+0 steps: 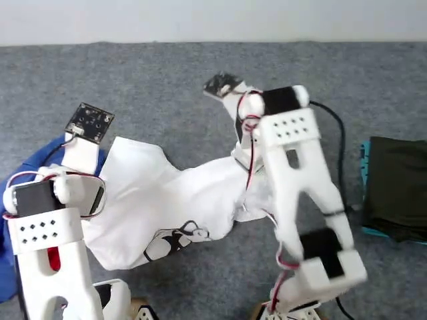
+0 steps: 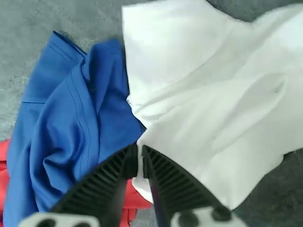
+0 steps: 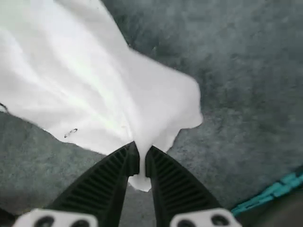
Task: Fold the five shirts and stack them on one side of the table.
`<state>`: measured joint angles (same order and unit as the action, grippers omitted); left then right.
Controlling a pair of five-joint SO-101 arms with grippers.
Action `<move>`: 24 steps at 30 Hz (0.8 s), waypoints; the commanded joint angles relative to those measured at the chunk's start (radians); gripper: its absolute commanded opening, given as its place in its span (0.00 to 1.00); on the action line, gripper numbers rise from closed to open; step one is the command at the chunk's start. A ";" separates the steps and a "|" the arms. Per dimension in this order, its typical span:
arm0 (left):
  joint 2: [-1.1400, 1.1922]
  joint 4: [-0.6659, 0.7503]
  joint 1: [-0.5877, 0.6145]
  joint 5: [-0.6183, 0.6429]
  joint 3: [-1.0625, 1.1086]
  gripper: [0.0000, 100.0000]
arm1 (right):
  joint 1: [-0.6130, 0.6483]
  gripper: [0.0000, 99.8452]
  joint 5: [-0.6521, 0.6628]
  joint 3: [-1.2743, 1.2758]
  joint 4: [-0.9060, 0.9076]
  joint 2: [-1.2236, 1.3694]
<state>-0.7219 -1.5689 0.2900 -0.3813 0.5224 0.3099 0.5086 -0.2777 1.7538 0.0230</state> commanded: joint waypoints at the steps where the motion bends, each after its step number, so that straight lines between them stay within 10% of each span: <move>1: -0.098 0.043 -0.008 0.081 -0.076 0.02 | -0.027 0.01 0.005 -0.089 0.025 -0.168; 24: -0.319 0.654 -0.012 -0.008 -0.240 0.02 | -0.242 0.01 0.005 -0.537 -0.018 -0.240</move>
<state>-1.0334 -0.9705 0.2793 -0.3276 0.3475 0.0951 0.5071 -0.7211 1.7492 -0.1780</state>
